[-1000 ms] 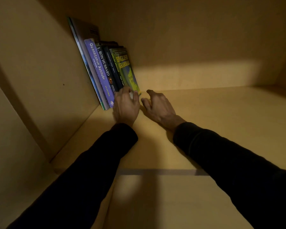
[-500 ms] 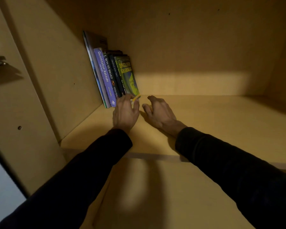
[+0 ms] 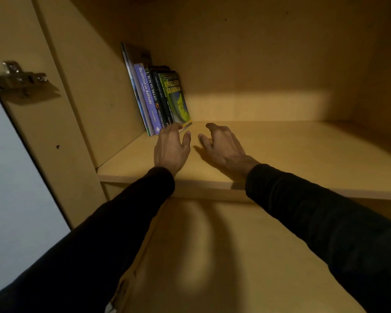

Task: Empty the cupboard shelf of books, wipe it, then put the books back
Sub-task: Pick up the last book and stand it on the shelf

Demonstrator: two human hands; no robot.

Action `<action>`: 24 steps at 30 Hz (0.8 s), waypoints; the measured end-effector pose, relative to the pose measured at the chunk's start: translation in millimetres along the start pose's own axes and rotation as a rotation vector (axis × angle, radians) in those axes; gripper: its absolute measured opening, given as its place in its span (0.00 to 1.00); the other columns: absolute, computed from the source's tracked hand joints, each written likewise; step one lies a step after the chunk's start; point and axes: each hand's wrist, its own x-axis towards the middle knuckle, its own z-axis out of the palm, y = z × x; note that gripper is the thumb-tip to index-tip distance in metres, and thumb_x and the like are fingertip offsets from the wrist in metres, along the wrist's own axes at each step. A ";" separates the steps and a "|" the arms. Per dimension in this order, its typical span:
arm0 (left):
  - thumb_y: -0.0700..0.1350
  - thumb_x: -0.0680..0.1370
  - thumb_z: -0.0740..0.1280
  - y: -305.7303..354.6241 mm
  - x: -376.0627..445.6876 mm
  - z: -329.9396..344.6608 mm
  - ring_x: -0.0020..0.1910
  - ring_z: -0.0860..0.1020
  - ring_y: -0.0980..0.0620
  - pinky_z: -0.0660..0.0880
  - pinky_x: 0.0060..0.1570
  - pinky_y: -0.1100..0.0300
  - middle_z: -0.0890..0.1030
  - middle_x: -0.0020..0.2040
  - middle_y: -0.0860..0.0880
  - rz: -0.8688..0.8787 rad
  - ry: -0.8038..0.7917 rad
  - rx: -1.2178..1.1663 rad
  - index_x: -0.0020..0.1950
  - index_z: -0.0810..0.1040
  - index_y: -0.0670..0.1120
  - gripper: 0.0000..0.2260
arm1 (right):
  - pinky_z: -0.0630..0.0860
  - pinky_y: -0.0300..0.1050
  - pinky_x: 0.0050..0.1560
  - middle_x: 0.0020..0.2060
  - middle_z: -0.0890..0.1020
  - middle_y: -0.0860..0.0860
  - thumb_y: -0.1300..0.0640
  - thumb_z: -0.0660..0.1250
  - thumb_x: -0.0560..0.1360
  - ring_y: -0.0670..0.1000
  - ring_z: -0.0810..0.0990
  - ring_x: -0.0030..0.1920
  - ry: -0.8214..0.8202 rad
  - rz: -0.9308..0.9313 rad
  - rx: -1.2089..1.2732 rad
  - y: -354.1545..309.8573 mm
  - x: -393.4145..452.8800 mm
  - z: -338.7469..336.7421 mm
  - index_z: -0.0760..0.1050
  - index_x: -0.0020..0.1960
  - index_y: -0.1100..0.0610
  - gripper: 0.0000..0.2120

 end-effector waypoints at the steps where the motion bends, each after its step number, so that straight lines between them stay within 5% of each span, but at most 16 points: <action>1: 0.52 0.81 0.60 1.3 -2.9 -2.9 0.60 0.76 0.47 0.74 0.55 0.50 0.78 0.61 0.45 -0.002 0.000 -0.001 0.65 0.74 0.44 0.16 | 0.75 0.53 0.57 0.60 0.77 0.62 0.47 0.57 0.81 0.61 0.76 0.59 -0.001 -0.003 -0.007 -2.0 -3.5 -2.6 0.69 0.68 0.60 0.22; 11: 0.52 0.81 0.61 6.1 -17.8 -35.8 0.61 0.75 0.47 0.76 0.56 0.48 0.78 0.60 0.45 0.067 -0.014 -0.036 0.62 0.75 0.45 0.14 | 0.75 0.54 0.57 0.59 0.79 0.62 0.46 0.58 0.81 0.62 0.76 0.60 0.027 0.022 -0.063 -33.0 -26.0 -23.5 0.70 0.67 0.62 0.22; 17: 0.52 0.82 0.60 2.8 -37.1 -50.2 0.61 0.74 0.47 0.69 0.53 0.57 0.77 0.62 0.45 0.117 -0.066 -0.034 0.64 0.74 0.45 0.16 | 0.76 0.54 0.56 0.58 0.79 0.63 0.47 0.58 0.81 0.63 0.76 0.59 0.044 0.054 -0.091 -55.5 -51.7 -23.2 0.70 0.66 0.62 0.22; 24: 0.52 0.82 0.60 6.4 -66.1 -58.2 0.62 0.73 0.46 0.72 0.54 0.52 0.76 0.63 0.44 0.097 -0.114 -0.069 0.65 0.73 0.44 0.16 | 0.76 0.55 0.54 0.56 0.79 0.63 0.49 0.58 0.81 0.62 0.77 0.56 0.056 0.078 -0.163 -67.9 -88.4 -33.5 0.72 0.64 0.63 0.20</action>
